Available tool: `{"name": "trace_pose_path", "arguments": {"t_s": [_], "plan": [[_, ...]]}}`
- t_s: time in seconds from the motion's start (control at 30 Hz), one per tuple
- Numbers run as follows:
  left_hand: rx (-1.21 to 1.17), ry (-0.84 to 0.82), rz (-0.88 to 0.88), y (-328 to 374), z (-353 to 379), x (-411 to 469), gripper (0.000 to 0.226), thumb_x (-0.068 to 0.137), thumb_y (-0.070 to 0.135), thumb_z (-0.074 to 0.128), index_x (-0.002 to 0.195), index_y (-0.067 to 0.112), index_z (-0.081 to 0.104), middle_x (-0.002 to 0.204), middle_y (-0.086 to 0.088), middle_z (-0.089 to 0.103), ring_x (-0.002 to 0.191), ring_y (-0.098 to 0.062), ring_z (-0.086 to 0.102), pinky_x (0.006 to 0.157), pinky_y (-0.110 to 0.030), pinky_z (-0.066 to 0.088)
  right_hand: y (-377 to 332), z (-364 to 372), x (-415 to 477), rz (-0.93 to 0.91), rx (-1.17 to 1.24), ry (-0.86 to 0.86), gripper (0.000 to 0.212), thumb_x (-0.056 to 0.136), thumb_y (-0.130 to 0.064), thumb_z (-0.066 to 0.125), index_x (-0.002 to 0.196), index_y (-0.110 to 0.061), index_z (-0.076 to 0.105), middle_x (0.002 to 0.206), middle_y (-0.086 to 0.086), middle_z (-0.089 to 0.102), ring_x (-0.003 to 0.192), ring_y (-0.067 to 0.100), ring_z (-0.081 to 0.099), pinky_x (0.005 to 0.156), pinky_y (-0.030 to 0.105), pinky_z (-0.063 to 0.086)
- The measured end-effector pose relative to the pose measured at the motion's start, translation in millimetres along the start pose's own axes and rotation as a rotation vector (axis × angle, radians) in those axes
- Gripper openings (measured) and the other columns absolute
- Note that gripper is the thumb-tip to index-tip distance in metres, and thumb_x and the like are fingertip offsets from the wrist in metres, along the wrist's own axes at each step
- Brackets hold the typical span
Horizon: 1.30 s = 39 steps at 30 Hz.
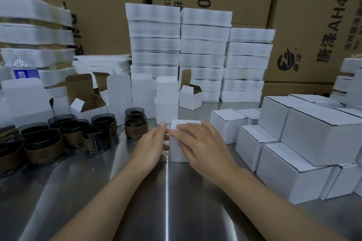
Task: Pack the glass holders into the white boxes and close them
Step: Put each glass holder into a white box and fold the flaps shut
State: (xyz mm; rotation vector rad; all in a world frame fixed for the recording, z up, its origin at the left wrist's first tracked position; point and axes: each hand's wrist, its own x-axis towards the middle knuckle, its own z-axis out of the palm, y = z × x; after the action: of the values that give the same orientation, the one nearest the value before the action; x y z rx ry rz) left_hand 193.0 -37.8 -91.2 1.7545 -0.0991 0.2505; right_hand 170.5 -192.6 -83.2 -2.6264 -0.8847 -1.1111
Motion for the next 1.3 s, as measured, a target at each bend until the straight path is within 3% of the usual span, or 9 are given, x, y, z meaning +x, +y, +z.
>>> {"name": "trace_pose_path", "arguments": {"t_s": [0.13, 0.27, 0.43, 0.77, 0.9, 0.97, 1.07, 1.2, 1.3], "plan": [[-0.018, -0.077, -0.033, -1.3, 1.7, -0.6, 0.031, 0.098, 0.048, 0.036, 0.103, 0.028, 0.06, 0.1, 0.001, 0.064, 0.082, -0.016, 0.064, 0.053, -0.024, 0.051, 15.4, 2.8, 4.5, 0.213, -0.077, -0.165, 0.041, 0.097, -0.027, 0.041, 0.138, -0.024, 0.043, 0.142, -0.004, 0.045, 0.135, 0.017, 0.034, 0.116, 0.039, 0.008], [0.06, -0.127, 0.018, -2.6, 1.6, -1.9, 0.022, 0.098, 0.047, 0.037, 0.09, 0.038, 0.055, 0.099, 0.005, 0.064, 0.087, -0.013, 0.064, 0.064, -0.028, 0.053, 31.0, 6.3, 4.1, 0.308, -0.138, -0.172, 0.032, 0.098, -0.036, 0.037, 0.127, -0.022, 0.043, 0.13, -0.008, 0.049, 0.137, 0.017, 0.026, 0.114, 0.038, -0.002], [0.066, -0.141, 0.039, -1.5, 1.7, -3.5, 0.022, 0.099, 0.041, 0.038, 0.088, 0.035, 0.057, 0.094, 0.002, 0.066, 0.081, -0.012, 0.063, 0.066, -0.027, 0.053, 36.9, 10.8, 7.7, 0.432, -0.232, -0.105, 0.018, 0.097, -0.035, 0.044, 0.107, -0.021, 0.05, 0.104, -0.006, 0.061, 0.111, 0.018, 0.051, 0.114, 0.039, 0.008], [0.228, -0.226, 0.087, -7.1, 1.2, -5.3, 0.018, 0.097, 0.037, 0.047, 0.096, 0.028, 0.062, 0.087, 0.009, 0.067, 0.067, 0.008, 0.061, 0.078, -0.026, 0.05, 53.3, -1.3, 11.2, 0.559, -0.538, -0.232, 0.029, 0.089, -0.015, 0.048, 0.118, -0.013, 0.046, 0.098, 0.001, 0.066, 0.099, 0.025, 0.059, 0.099, 0.035, 0.031], [0.286, -0.218, 0.091, -7.0, 2.1, -6.8, 0.018, 0.096, 0.035, 0.05, 0.089, 0.027, 0.063, 0.088, 0.006, 0.069, 0.083, -0.007, 0.065, 0.084, -0.031, 0.05, 52.2, -13.9, 33.6, 0.574, -0.626, -0.335, 0.015, 0.086, -0.017, 0.049, 0.1, -0.017, 0.052, 0.096, 0.0, 0.067, 0.098, 0.023, 0.057, 0.095, 0.035, 0.03], [0.317, -0.23, 0.096, -8.5, 2.1, -5.7, 0.015, 0.095, 0.034, 0.052, 0.089, 0.028, 0.064, 0.09, 0.006, 0.069, 0.088, -0.011, 0.064, 0.086, -0.028, 0.05, 55.9, -17.0, 51.3, 0.58, -0.608, -0.37, 0.005, 0.088, -0.023, 0.047, 0.089, -0.02, 0.049, 0.099, 0.0, 0.066, 0.102, 0.023, 0.053, 0.095, 0.037, 0.028], [0.34, -0.229, 0.104, -10.7, 1.3, -3.5, 0.011, 0.093, 0.032, 0.057, 0.096, 0.029, 0.067, 0.085, 0.013, 0.066, 0.083, -0.001, 0.062, 0.072, -0.011, 0.044, 69.0, -9.1, 83.5, 0.583, -0.475, -0.378, 0.012, 0.089, -0.027, 0.044, 0.093, -0.017, 0.047, 0.106, 0.005, 0.063, 0.103, 0.027, 0.051, 0.085, 0.036, 0.031], [0.34, -0.212, 0.108, -12.6, 1.5, -1.4, 0.011, 0.091, 0.029, 0.06, 0.097, 0.028, 0.07, 0.076, 0.018, 0.062, 0.066, 0.013, 0.055, 0.059, -0.001, 0.038, 92.5, 23.8, 125.8, 0.748, 0.024, -0.399, 0.037, 0.089, -0.021, 0.048, 0.123, -0.007, 0.05, 0.123, 0.012, 0.056, 0.11, 0.028, 0.051, 0.076, 0.027, 0.036], [0.325, -0.221, 0.112, -14.9, 1.0, -2.2, 0.01, 0.091, 0.029, 0.06, 0.094, 0.029, 0.069, 0.078, 0.015, 0.064, 0.068, 0.013, 0.055, 0.061, -0.001, 0.04, 115.7, 48.0, 152.9, 0.864, 0.09, -0.444, 0.043, 0.092, -0.017, 0.043, 0.132, -0.002, 0.037, 0.134, 0.019, 0.04, 0.118, 0.031, 0.044, 0.088, 0.031, 0.039]]}}
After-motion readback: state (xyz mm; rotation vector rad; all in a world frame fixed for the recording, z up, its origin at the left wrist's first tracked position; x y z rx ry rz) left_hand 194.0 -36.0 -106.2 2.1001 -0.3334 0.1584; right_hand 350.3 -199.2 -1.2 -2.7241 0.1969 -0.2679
